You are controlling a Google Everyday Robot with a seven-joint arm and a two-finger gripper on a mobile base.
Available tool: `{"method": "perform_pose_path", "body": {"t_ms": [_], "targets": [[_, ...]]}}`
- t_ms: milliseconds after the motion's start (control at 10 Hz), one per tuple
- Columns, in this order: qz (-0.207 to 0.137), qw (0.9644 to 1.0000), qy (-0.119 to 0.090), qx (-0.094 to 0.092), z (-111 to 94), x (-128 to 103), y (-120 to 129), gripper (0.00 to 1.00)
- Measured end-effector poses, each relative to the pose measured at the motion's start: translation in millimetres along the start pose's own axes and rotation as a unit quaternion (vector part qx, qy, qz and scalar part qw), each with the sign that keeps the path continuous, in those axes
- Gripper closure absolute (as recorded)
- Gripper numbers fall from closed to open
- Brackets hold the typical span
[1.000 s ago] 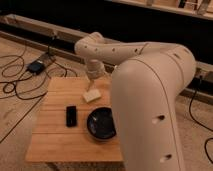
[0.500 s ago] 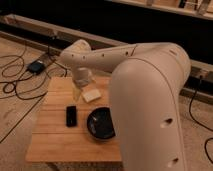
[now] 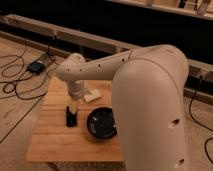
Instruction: Push the eraser across the table
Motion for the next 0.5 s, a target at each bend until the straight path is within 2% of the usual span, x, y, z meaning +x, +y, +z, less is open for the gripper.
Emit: {"method": "perform_pose_path", "body": {"t_ms": [500], "targets": [[-0.050, 0.9987, 0.005, 0.006, 27, 0, 30, 0.20]]}}
